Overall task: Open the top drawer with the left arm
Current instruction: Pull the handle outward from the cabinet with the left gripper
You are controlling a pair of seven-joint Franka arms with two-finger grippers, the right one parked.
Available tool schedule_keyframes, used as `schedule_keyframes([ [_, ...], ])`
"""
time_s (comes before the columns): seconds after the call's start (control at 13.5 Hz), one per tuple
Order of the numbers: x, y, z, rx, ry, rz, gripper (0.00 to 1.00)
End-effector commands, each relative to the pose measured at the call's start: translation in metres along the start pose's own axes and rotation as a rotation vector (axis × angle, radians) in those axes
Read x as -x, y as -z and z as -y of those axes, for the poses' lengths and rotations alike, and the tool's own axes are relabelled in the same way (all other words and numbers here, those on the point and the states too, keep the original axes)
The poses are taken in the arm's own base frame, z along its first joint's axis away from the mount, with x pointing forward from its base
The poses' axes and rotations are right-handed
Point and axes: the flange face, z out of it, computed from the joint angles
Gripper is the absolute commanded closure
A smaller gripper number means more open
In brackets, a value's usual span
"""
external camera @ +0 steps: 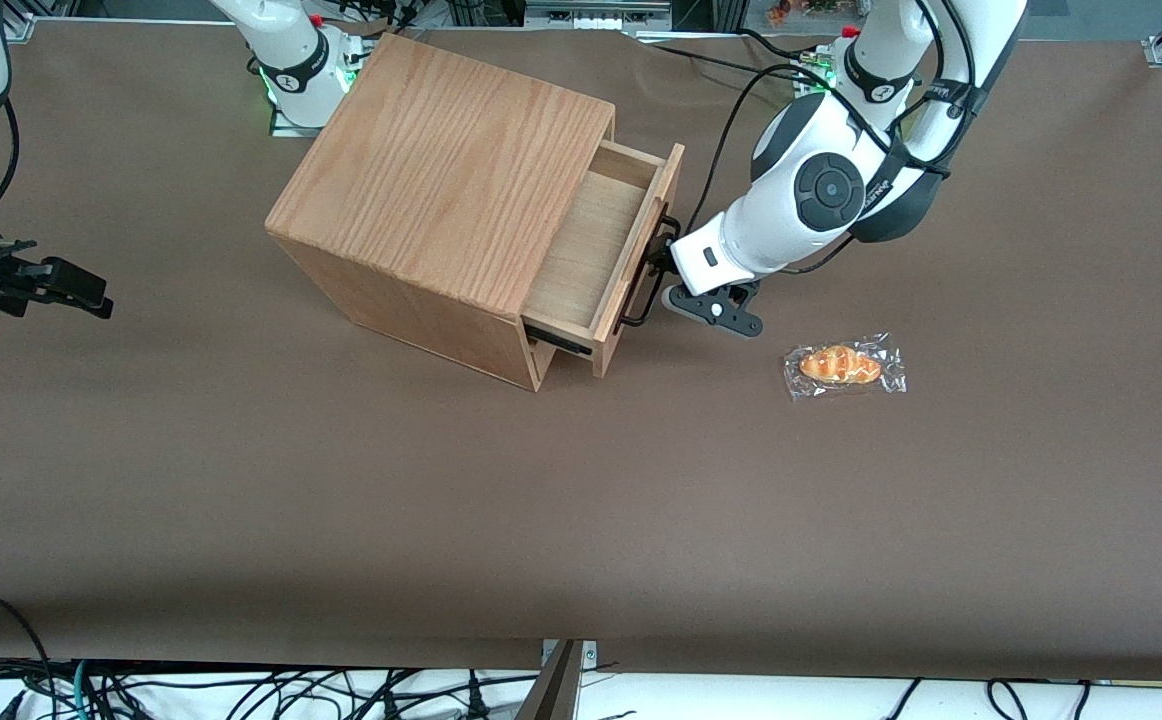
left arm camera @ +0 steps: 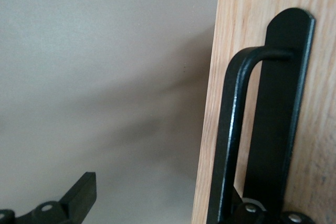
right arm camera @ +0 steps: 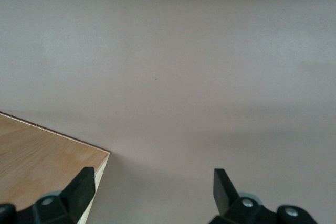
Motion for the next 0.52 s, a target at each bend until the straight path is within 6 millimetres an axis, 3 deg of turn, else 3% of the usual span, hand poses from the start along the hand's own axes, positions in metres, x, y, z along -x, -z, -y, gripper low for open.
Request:
schedule_keyframes([
  [0.0, -0.009, 0.032, 0.009, -0.013, 0.040, -0.038, 0.00],
  [0.45, -0.015, 0.037, 0.039, 0.010, -0.026, -0.027, 0.00],
])
